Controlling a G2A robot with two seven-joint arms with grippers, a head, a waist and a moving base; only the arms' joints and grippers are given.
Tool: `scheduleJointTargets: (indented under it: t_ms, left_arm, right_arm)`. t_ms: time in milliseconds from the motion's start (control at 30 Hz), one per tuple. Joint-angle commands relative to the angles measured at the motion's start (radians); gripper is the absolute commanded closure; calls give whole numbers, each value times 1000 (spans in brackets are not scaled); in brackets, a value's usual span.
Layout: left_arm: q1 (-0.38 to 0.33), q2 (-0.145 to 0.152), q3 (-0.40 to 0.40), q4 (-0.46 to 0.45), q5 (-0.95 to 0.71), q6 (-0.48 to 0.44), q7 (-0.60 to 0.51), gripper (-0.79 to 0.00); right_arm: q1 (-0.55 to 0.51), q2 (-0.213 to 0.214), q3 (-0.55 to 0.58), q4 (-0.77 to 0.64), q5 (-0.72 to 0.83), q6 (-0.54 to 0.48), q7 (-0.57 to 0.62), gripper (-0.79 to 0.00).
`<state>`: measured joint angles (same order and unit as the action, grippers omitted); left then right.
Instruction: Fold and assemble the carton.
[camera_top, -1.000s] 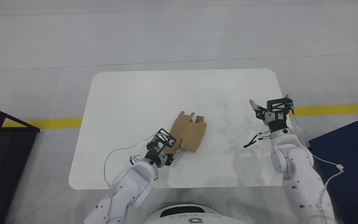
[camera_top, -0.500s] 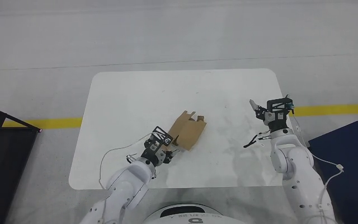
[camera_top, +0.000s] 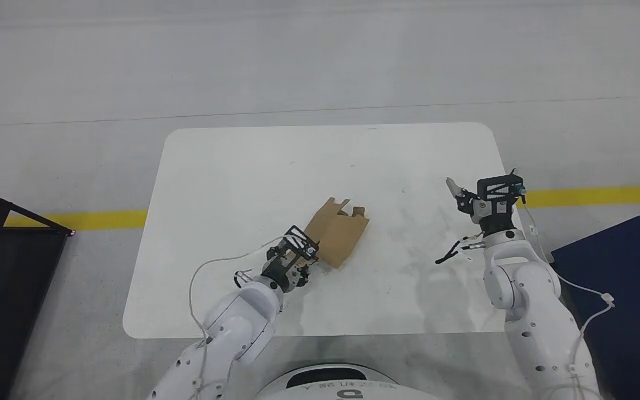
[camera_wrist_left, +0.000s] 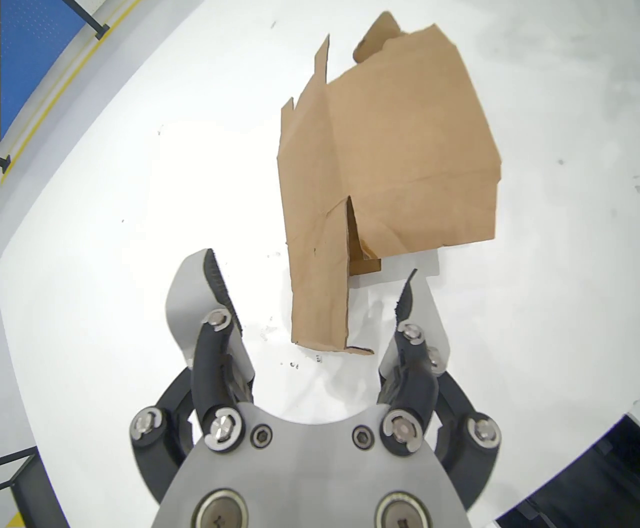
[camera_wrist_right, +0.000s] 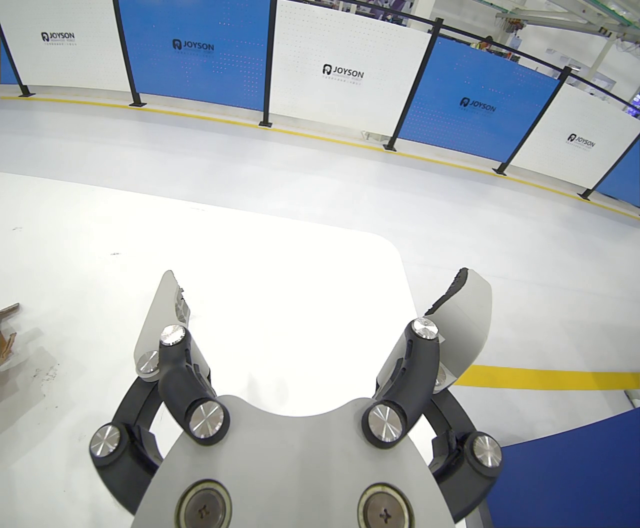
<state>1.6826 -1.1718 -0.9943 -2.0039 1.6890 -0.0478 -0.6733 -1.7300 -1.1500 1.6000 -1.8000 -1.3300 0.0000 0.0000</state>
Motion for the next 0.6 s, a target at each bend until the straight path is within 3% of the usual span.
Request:
scheduleJointTargets:
  t_ms: [0, 567]
  left_arm:
    - [-14, -2, 7, 12, 15, -2, -16, -314]
    - [-104, -30, 69, 102, 75, 9, -72, -323]
  right_arm:
    - [0, 0, 0, 0, 0, 0, 0, -785]
    - [0, 0, 0, 0, 0, 0, 0, -785]
